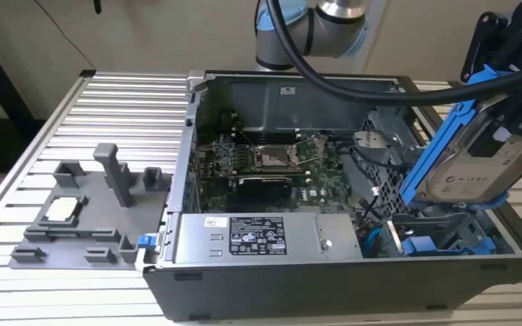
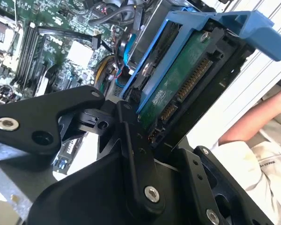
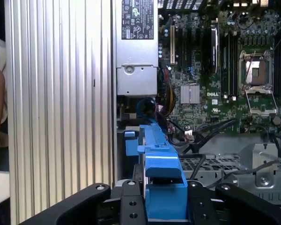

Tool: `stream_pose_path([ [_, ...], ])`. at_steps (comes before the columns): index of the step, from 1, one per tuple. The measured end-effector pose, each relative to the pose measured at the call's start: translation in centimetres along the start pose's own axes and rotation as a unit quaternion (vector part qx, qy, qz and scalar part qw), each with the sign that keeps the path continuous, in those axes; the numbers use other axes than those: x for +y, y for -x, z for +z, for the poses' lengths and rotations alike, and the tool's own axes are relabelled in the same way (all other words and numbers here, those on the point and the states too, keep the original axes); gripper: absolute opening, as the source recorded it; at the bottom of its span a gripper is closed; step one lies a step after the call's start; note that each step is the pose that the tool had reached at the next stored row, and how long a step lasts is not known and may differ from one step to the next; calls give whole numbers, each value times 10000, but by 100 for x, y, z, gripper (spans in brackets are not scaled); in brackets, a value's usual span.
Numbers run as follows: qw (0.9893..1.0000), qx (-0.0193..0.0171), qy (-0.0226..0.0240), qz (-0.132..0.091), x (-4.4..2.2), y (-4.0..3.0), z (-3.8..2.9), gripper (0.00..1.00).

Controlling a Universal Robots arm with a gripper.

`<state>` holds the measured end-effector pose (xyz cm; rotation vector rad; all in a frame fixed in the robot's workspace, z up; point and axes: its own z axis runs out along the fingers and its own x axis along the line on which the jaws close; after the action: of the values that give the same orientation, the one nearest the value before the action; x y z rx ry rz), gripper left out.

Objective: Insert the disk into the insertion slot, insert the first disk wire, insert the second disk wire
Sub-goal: 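Insert the disk into the insertion slot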

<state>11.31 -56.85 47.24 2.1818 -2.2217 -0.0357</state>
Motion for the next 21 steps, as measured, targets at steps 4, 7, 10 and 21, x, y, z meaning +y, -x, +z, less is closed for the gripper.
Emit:
stream_pose_path([
  [4,10000,1,-1,0,-1,-12,7,32],
  [7,10000,0,-1,0,-1,-13,8,32],
  [10,10000,1,-1,0,-1,-14,9,32],
  [21,10000,1,-1,0,-36,-28,68,32],
])
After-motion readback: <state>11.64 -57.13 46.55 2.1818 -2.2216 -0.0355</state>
